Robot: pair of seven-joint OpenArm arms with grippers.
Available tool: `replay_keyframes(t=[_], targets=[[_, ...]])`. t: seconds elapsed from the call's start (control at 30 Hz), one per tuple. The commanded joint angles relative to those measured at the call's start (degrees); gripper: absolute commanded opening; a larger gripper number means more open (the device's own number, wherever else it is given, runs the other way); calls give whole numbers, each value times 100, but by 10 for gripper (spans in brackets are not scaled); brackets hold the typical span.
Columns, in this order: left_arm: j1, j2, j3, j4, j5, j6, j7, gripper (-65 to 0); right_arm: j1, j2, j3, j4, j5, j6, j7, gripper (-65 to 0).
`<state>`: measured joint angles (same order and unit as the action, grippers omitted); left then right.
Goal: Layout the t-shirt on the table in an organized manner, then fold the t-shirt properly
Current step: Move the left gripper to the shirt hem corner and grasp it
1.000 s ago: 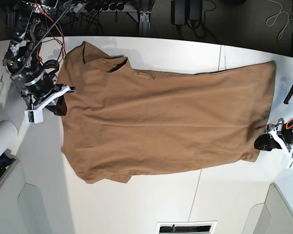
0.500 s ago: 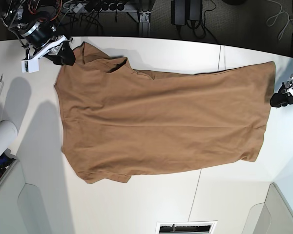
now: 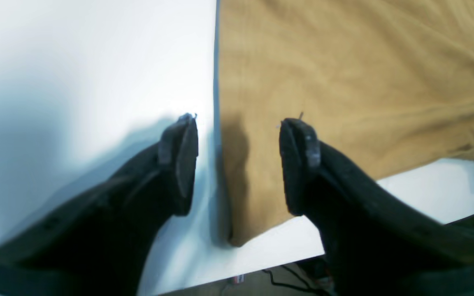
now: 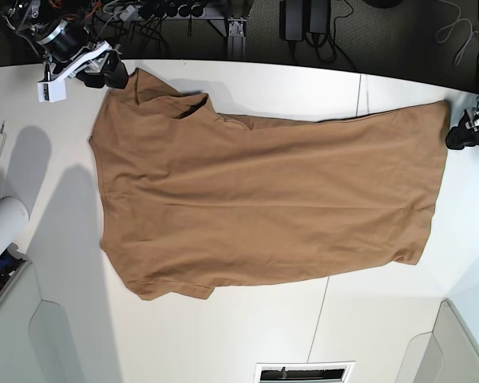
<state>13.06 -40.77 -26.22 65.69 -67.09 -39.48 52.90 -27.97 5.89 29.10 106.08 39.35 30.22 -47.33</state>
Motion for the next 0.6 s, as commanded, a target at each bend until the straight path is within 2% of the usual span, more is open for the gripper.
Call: replay_keyframes(t=[0.0,0.17,0.4,0.57], targets=[[2,-109,-48,79,-131,-52,-79,-301,-7,57,24,105,57,22,127,-326],[33,83,-48,79,-116,-52,-79,-301,85,-37,22,96,52,22,151,-326],[46,125,-48,79,-103,-52,-79,-301,129,-503,2,72,50,26,146,-326],[114,122,-48,79,-85,-52,-81,-301,129,-544,2,72,48,24,149,-326]])
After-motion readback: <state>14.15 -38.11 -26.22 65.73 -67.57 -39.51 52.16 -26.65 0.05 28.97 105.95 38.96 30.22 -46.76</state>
